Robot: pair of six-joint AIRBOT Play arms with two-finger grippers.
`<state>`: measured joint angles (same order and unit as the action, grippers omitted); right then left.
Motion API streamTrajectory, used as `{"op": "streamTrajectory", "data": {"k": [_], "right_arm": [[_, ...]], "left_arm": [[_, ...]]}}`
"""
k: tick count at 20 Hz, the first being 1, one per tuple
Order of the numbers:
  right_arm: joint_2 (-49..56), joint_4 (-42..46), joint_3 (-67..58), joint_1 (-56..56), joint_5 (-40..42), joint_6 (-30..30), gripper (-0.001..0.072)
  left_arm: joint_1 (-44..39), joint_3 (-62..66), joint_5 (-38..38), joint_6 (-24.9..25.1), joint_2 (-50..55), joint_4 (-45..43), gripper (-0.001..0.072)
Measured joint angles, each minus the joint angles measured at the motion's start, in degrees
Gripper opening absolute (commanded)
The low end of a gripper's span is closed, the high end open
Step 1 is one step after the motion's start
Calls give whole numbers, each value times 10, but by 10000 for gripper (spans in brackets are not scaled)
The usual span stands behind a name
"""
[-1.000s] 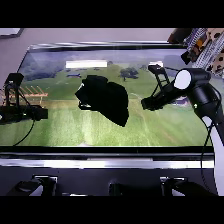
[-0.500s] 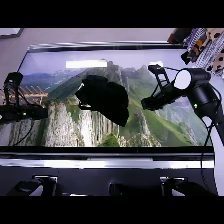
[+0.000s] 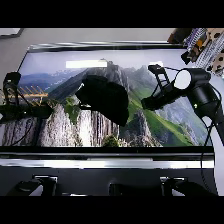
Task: Fold the clothes and pants, and hang the long-sleeved shirts on hangers.
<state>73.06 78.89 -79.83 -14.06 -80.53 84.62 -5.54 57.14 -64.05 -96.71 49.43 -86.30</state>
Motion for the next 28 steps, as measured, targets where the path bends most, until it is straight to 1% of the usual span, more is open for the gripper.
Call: {"op": "streamTrajectory", "data": {"k": [2,3,4,6,8,12,15,16,18,21,22,23,24,25,26,27,28], "right_arm": [[0,0,0,0,7,0,47],[0,0,0,0,10,0,47],[0,0,0,0,10,0,47],[0,0,0,0,14,0,47],[0,-1,0,0,14,0,47],[0,-2,0,0,15,0,47],[0,-2,0,0,16,0,49],[0,-2,0,0,16,0,66],[0,-3,0,0,15,7,164],[0,-4,0,0,14,21,176],[0,-4,1,0,13,27,231],[0,-5,2,0,10,32,307],[0,-4,4,0,9,40,389],[0,-4,9,0,8,47,520],[0,-3,16,0,8,56,679],[0,-3,27,0,14,66,696],[0,-5,42,0,28,82,696]], "left_arm": [[25,0,24,-29,33,41,716],[39,0,40,-29,55,78,716],[53,0,61,-16,85,128,715],[70,0,94,25,152,222,716],[77,0,114,64,224,299,715],[72,0,147,125,338,414,715],[60,0,183,151,379,461,715],[55,0,196,156,388,470,715],[43,0,220,163,398,484,715],[25,0,252,169,411,496,708],[18,0,266,169,414,500,646],[13,0,280,169,416,502,514],[8,0,296,167,419,501,294],[4,0,308,159,420,500,32],[1,0,322,157,420,502,26],[-1,0,328,153,421,502,26],[-3,0,333,151,422,502,25]]}}
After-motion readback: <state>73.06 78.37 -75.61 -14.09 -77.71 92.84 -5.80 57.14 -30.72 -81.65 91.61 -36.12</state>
